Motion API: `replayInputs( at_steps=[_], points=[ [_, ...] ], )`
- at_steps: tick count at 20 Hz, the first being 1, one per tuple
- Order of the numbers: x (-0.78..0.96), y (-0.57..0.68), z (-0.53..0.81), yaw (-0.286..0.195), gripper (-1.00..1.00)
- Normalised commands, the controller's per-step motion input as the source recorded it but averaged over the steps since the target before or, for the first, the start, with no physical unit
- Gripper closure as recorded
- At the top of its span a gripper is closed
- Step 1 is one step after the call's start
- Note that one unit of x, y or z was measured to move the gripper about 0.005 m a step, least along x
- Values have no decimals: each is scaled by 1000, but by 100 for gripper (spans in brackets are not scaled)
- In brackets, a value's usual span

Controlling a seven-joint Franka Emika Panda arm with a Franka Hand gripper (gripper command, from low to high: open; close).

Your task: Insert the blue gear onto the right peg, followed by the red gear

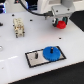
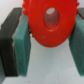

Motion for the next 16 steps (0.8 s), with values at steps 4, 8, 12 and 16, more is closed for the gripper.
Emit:
replayInputs(
  at_steps=[4, 8, 12, 16],
  points=[
    [561, -168, 458, 0, 100],
    [595, -187, 462, 0, 100],
    [622, -182, 446, 0, 100],
    [654, -216, 387, 0, 100]
  ],
)
